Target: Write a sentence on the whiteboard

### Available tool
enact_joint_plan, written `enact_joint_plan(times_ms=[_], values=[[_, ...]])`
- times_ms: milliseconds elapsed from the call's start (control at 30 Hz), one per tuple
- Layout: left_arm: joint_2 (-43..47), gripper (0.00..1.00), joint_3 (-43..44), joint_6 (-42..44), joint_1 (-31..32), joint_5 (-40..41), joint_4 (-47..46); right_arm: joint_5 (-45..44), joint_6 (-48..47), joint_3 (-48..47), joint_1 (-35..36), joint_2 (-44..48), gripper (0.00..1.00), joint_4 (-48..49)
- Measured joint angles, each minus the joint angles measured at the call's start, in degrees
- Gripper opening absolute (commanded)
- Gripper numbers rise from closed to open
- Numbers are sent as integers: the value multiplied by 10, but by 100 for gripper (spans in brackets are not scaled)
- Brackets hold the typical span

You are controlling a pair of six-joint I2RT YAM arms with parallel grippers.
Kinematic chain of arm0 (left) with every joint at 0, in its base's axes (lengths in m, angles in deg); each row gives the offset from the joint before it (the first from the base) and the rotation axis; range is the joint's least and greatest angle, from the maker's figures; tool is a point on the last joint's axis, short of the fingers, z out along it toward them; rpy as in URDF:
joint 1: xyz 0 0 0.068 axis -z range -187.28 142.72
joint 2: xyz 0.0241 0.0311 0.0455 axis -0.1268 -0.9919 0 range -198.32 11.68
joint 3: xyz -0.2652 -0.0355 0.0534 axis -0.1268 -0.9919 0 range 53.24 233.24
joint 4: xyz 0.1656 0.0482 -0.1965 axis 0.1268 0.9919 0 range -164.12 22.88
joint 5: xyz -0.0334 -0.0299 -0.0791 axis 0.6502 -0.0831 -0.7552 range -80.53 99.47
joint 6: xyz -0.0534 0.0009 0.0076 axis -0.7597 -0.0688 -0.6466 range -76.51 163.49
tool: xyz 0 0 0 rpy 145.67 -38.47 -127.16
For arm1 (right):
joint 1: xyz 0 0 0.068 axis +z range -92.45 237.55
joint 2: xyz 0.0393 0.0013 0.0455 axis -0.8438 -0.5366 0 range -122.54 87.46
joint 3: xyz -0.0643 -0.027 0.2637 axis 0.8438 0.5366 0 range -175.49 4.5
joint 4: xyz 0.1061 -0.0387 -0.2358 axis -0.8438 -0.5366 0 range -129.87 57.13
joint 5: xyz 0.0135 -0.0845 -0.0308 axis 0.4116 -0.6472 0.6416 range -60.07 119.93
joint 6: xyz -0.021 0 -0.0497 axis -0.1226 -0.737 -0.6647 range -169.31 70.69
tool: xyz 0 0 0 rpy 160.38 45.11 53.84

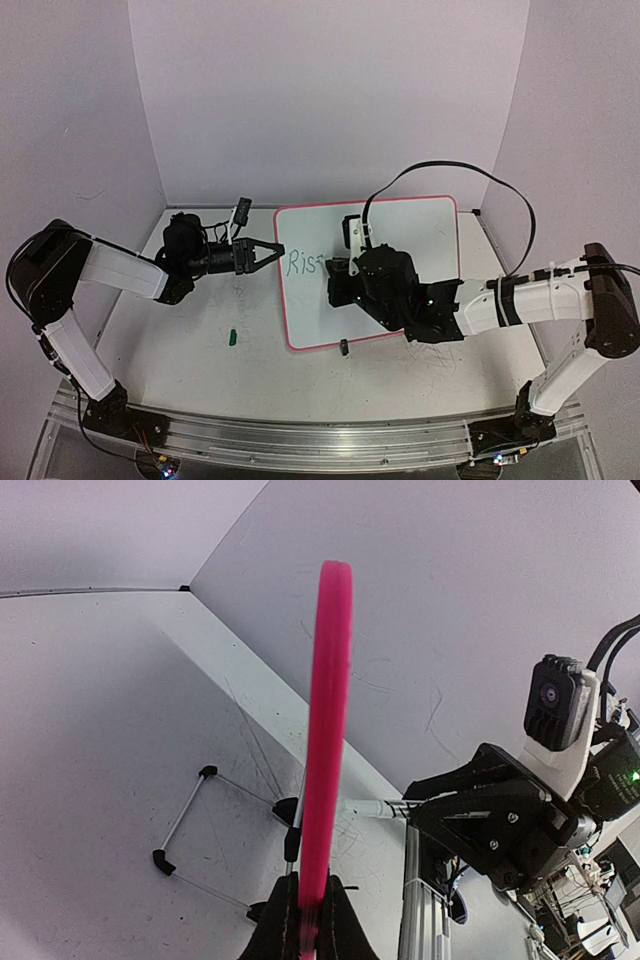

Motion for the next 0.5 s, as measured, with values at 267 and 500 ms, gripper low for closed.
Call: enact_joint_plan(times_ms=[267,500], values=[[0,0,0,0,0,2,4,5,13,12,2,0,0,1],[0,0,0,0,0,2,4,7,24,22,7,0,0,0]])
